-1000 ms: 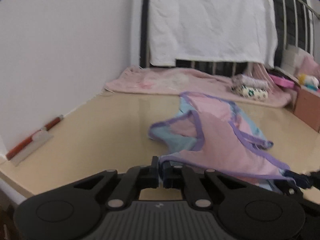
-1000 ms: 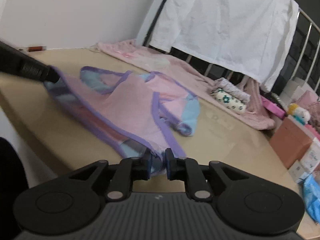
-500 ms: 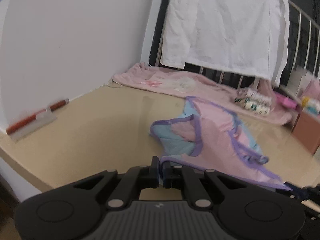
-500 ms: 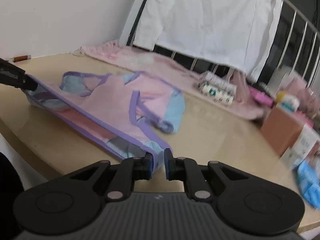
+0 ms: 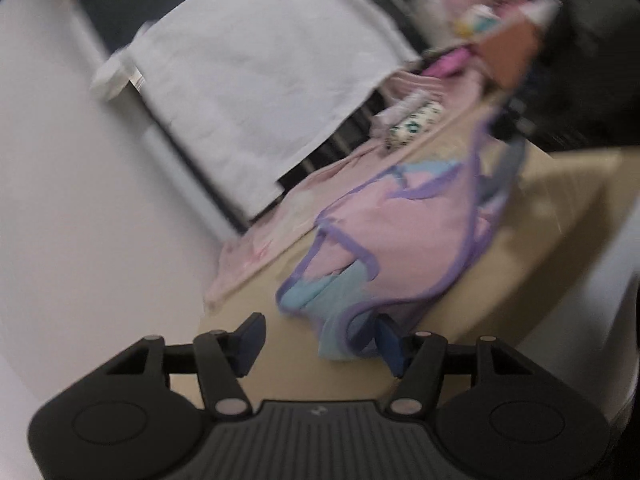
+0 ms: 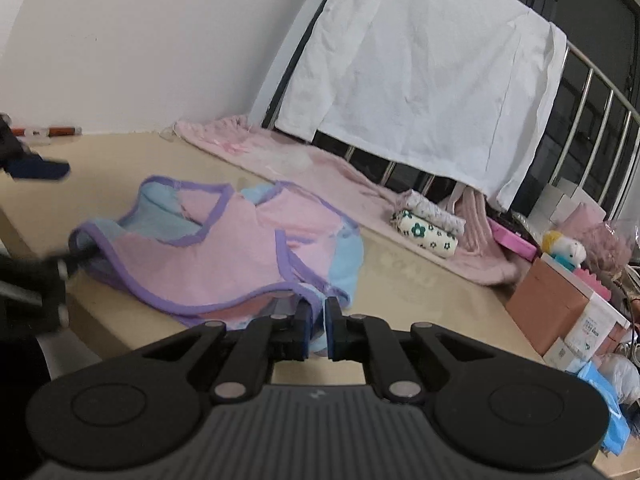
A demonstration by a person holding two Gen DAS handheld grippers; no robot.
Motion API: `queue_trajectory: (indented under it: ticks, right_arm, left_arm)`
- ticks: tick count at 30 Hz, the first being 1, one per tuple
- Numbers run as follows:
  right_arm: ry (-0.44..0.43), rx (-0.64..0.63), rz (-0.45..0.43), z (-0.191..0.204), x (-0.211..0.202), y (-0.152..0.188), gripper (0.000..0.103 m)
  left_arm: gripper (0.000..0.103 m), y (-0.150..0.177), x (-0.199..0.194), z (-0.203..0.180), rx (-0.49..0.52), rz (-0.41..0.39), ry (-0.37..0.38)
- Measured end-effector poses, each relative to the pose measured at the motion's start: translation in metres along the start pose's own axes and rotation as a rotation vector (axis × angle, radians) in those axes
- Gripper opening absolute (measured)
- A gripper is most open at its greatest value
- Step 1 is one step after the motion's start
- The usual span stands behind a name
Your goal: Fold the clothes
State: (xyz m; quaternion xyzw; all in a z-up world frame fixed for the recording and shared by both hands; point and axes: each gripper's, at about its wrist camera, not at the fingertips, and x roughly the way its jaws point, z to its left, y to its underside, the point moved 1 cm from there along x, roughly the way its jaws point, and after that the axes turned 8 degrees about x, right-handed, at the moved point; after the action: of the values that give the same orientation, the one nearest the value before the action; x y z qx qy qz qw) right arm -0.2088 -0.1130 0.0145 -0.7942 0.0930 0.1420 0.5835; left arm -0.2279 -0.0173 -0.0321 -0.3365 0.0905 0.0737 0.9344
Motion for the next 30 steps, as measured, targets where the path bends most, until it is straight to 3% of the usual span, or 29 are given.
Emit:
queue_trajectory:
  ticks: [4,5,7,9,16,21,25,28,30]
  right_arm:
    - [-0.002,0.000,-0.006,0.000,-0.001,-0.005,0.007]
    - [-0.002,-0.001,-0.006,0.000,-0.001,-0.005,0.007]
    - [0.004,-0.001,-0.001,0.000,0.000,-0.003,0.007]
    - [0.011,0.003,0.009,-0.002,0.001,-0.001,0.007]
    - [0.029,0.003,0.068,-0.002,0.011,0.015,0.008]
    - [0.046,-0.040,0.080,0.008,0.013,0.023,0.008]
    - [0.062,-0.062,0.095,0.010,0.017,0.027,0.008]
    - [0.065,-0.051,0.090,0.008,0.017,0.027,0.007]
    - [0.062,-0.036,0.081,0.006,0.017,0.025,0.002]
  left_arm:
    - [0.057,-0.007,-0.004,-0.021,0.186,-0.089,-0.089]
    - [0.035,-0.009,-0.001,-0.022,0.190,-0.080,-0.072]
    - [0.002,-0.010,0.007,-0.018,0.152,-0.038,-0.025]
    - [0.002,-0.009,0.015,-0.010,0.083,0.015,0.026]
    - [0.002,0.000,0.015,0.016,-0.137,0.065,0.087]
    - [0.012,-0.002,0.012,0.013,-0.121,0.074,0.073]
    - [0.013,0.002,0.015,0.018,-0.188,0.116,0.062]
    - [0.002,0.006,0.018,0.027,-0.264,0.137,0.077]
    - [0.001,0.003,0.016,0.039,-0.325,0.121,0.090]
